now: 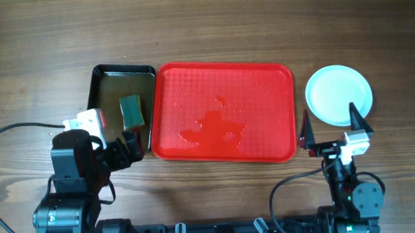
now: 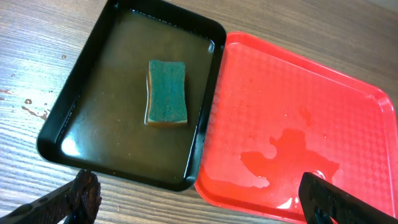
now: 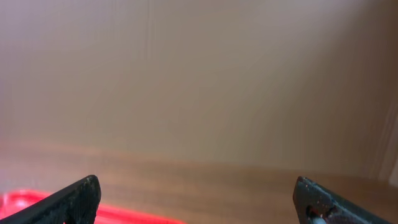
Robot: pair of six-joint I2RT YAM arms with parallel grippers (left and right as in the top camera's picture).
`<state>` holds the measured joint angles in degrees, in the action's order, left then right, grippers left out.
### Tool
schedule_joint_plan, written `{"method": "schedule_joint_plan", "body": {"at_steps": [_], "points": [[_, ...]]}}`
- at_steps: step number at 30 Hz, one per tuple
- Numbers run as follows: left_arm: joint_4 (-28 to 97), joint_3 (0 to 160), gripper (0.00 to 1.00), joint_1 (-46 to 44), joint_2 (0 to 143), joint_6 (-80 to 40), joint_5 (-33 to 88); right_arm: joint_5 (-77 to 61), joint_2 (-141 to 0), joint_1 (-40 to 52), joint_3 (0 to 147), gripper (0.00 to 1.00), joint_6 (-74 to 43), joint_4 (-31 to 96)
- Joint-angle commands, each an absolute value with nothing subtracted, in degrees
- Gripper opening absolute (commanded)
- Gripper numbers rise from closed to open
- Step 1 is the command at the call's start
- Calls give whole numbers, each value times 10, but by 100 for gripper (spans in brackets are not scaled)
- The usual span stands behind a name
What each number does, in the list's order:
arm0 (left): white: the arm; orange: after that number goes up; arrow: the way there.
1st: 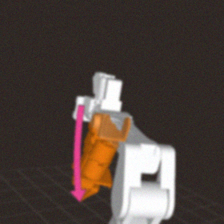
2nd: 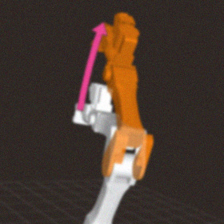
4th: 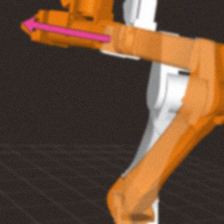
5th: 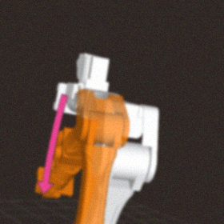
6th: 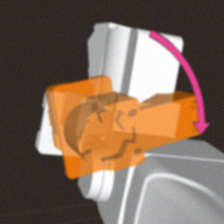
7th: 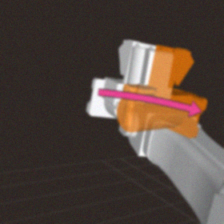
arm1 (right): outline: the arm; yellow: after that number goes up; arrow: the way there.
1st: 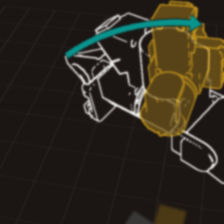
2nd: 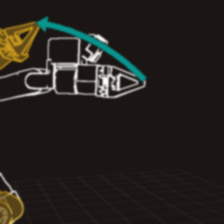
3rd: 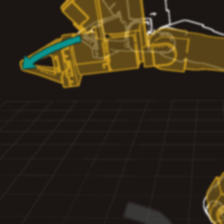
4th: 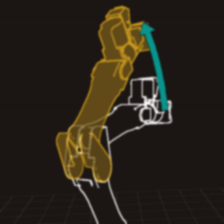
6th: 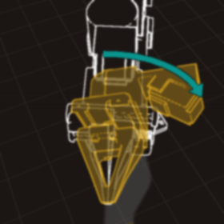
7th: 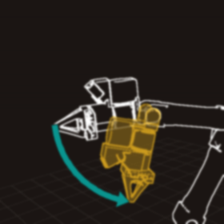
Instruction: Clean dirty plates on tray and stack at the side
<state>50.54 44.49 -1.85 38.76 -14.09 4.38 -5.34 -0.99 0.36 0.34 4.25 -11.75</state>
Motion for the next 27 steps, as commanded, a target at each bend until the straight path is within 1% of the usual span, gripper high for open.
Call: {"method": "schedule_joint_plan", "body": {"at_steps": [1, 3, 5, 27], "points": [[505, 441, 100, -21, 387, -144, 49, -62, -2, 8, 3, 100, 72, -61], [505, 441, 100, -21, 387, -144, 49, -82, -1, 8, 3, 100, 70, -5], [505, 441, 100, -21, 387, -144, 49, -86, -1, 8, 3, 100, 55, -6], [505, 441, 100, -21, 387, -144, 49, -86, -4, 8, 3, 99, 56, -6]]}}
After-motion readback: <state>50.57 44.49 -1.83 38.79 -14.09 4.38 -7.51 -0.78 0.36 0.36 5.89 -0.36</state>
